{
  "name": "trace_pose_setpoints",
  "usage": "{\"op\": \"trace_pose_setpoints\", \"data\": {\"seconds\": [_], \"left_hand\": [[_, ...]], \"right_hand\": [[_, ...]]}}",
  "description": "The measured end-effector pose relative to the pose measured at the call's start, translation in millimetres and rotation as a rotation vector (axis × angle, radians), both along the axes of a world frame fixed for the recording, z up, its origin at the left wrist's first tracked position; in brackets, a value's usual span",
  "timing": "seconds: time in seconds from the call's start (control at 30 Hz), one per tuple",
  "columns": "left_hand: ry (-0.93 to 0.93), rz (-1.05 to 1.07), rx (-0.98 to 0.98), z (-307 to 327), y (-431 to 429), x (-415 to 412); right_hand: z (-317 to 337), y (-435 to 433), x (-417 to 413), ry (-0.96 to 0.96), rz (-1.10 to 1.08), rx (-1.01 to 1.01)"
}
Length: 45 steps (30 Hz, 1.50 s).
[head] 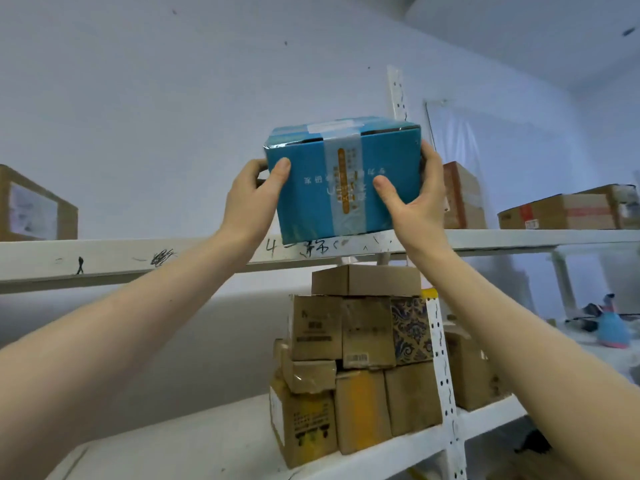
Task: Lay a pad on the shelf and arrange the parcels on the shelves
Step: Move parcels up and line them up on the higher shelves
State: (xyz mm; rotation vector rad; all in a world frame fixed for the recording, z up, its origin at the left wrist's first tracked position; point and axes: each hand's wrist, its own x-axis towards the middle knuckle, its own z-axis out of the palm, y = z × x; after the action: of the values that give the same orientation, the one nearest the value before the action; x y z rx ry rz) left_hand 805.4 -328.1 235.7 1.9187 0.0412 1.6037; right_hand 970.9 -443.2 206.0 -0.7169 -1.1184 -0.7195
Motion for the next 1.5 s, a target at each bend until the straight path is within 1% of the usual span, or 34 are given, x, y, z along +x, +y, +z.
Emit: {"op": "trace_pose_setpoints", "data": {"seconds": [0.07, 0.13, 0.23, 0.3, 0.4, 0.6, 0.67, 0.73, 0.83, 1.1, 1.2, 1.27, 1.33, 1.4, 1.5], "left_hand": [[0.025, 0.044, 0.000, 10, 7, 28], [0.070, 0.081, 0.006, 19, 16, 58], [0.196, 0.135, 0.046, 23, 27, 86], [0.265, 0.191, 0.083, 25, 33, 106], [0.295, 0.324, 0.139, 32, 38, 129], [0.417, 0.519, 0.180, 44, 49, 168], [0.435, 0.565, 0.190, 45, 54, 180], [0.444, 0.596, 0.203, 44, 59, 192], [0.443, 0.640, 0.206, 43, 65, 206], [0.487, 0.716, 0.218, 45, 68, 219], [0.476, 0.754, 0.214, 38, 60, 213], [0.405, 0.803, 0.273, 30, 55, 209], [0.292, 0.835, 0.378, 18, 51, 204], [0.180, 0.822, 0.473, 1, 48, 199], [0.126, 0.784, 0.603, -31, 45, 184]], "right_hand": [[13, 13, 38, 0.006, 0.020, -0.031], [25, 28, 79, 0.039, 0.072, -0.103], [36, 47, 122, 0.117, 0.132, -0.245], [41, 59, 148, 0.148, 0.136, -0.288], [49, 73, 175, 0.136, -0.014, -0.312], [44, 80, 198, -0.015, -0.503, -0.351], [38, 81, 207, -0.044, -0.644, -0.399], [31, 82, 215, -0.067, -0.707, -0.481], [19, 83, 226, -0.101, -0.688, -0.549], [-4, 92, 234, -0.126, -0.662, -0.541], [-9, 94, 231, -0.126, -0.613, -0.494], [-16, 95, 222, -0.130, -0.554, -0.404], [-25, 96, 206, -0.146, -0.455, -0.340], [-37, 98, 187, -0.211, -0.396, -0.286], [-58, 102, 164, -0.329, -0.429, -0.277]]}}
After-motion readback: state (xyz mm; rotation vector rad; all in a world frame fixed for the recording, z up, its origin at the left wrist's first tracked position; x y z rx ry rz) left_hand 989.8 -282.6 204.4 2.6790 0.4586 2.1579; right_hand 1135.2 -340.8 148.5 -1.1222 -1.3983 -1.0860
